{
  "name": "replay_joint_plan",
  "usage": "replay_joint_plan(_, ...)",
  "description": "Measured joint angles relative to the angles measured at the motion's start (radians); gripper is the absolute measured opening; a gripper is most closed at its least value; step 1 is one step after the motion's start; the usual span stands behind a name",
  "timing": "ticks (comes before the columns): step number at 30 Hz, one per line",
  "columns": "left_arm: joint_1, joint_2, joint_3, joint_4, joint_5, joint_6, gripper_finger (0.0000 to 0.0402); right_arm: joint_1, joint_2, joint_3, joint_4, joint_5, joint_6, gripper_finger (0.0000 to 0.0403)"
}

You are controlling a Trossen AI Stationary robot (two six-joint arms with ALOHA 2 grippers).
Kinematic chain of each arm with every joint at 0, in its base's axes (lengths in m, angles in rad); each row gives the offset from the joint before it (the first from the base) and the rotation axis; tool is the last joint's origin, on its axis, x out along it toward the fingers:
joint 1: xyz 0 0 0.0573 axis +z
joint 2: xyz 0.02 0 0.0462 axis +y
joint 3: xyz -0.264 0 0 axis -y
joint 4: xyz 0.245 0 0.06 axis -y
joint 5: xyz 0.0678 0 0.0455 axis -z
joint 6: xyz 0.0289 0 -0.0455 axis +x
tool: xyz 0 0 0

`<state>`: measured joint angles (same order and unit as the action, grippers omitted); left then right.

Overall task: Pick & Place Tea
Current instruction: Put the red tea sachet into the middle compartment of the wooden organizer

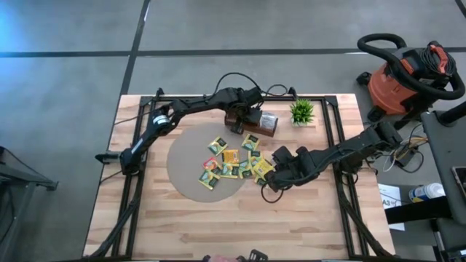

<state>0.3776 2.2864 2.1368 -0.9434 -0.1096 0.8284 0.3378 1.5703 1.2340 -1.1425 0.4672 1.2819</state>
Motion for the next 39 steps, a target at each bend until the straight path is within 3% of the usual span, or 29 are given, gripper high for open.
replay_joint_plan(11,0.000,0.000,-0.012,0.106,-0.021,0.000,0.0007,0.000,0.000,-0.007,0.004,0.001,0.009,0.0054)
replay_joint_plan(19,-0.004,0.000,-0.016,0.075,-0.022,-0.065,0.0028,0.000,0.000,-0.008,0.005,0.003,0.009,0.0054)
replay_joint_plan(31,-0.004,0.000,-0.016,0.140,-0.080,-0.071,0.0033,0.000,0.000,-0.008,0.007,0.003,0.023,0.0054)
replay_joint_plan(39,-0.004,-0.001,-0.016,0.207,-0.175,-0.067,0.0049,0.000,0.000,-0.010,0.008,0.003,0.028,0.0054)
